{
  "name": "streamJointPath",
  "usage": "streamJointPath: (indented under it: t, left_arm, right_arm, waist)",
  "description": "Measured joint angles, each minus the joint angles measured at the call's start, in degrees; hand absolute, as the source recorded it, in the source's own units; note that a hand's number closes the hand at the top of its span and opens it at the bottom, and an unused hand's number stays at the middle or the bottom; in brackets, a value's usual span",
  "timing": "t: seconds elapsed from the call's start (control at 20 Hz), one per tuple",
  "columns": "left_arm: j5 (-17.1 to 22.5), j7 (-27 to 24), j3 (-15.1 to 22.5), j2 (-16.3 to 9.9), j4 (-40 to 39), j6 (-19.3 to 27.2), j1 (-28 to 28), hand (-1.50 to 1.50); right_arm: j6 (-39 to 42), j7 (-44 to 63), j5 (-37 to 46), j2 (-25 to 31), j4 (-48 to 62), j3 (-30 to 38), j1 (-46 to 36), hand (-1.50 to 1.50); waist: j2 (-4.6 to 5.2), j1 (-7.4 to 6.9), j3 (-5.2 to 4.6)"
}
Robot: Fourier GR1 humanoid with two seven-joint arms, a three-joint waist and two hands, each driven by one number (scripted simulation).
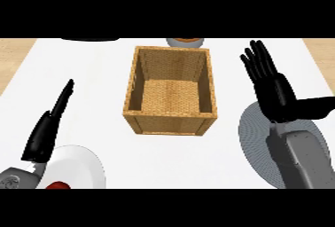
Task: Pick the can from the placemat and place it in the basket
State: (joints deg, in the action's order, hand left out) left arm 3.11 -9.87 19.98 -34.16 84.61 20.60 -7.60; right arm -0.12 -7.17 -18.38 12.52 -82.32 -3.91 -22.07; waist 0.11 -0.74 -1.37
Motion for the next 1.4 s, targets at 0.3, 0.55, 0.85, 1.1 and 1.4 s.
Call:
streamJointPath:
  t: [0.3,0.55,0.85,1.1,1.4]
  left_arm:
    - [5.36,0.58,-1.49,1.77,1.75,-4.95,-1.55,0.0]
    - [9.65,2.44,-1.42,3.41,3.15,-8.4,-1.69,0.0]
    - [11.76,4.63,-2.26,3.79,4.22,-10.81,-1.77,0.0]
    - [12.54,5.39,-3.16,3.35,4.94,-11.8,-1.45,0.0]
    - [13.04,6.82,-3.82,3.5,4.93,-12.7,-3.01,0.0]
  right_arm:
    - [20.01,-2.84,-5.19,13.28,4.78,3.8,3.62,1.5]
    - [35.29,-16.84,-1.21,17.62,0.19,0.05,10.74,-1.5]
    - [26.51,-25.7,14.5,18.7,-8.9,-0.85,23.31,-1.5]
    - [18.6,-22.3,20.84,24.07,-15.07,6.66,24.91,-1.5]
    - [19.53,-14.18,26.85,36.7,-19.97,14.39,23.86,-1.5]
  waist:
    - [0.17,1.15,1.17]
    - [-0.12,2.06,1.49]
    - [-0.43,2.46,1.43]
    - [-0.61,2.59,1.31]
    - [-0.46,2.4,1.19]
